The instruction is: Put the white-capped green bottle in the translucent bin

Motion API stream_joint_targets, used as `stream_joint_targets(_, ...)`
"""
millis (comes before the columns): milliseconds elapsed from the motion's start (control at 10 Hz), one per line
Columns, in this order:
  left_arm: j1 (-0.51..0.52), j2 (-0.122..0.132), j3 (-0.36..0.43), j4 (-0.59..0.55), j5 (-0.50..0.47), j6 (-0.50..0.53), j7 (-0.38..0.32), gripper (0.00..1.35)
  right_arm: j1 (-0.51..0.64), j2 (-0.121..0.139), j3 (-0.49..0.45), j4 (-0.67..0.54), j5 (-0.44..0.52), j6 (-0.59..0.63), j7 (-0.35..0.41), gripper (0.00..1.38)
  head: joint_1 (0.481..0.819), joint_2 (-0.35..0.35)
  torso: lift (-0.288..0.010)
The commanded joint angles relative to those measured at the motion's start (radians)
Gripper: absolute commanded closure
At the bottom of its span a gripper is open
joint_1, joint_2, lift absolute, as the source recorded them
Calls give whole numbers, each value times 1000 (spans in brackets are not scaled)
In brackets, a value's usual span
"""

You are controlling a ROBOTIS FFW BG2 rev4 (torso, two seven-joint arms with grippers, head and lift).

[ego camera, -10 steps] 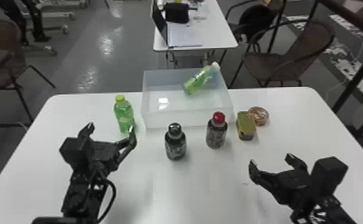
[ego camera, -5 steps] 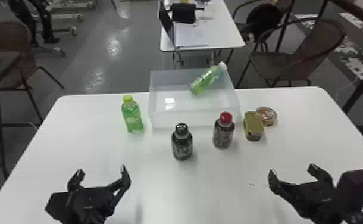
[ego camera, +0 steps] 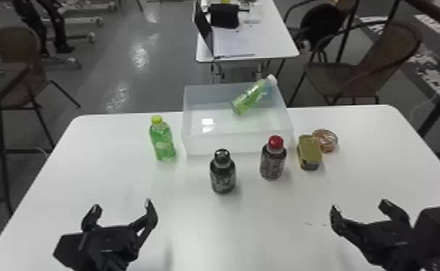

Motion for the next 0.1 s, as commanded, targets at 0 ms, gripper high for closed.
stream_joint_targets(0, -1, -3, -2, 2, 4, 2, 0, 68, -6, 2, 0, 5, 0, 0, 0, 48, 695, 68, -92)
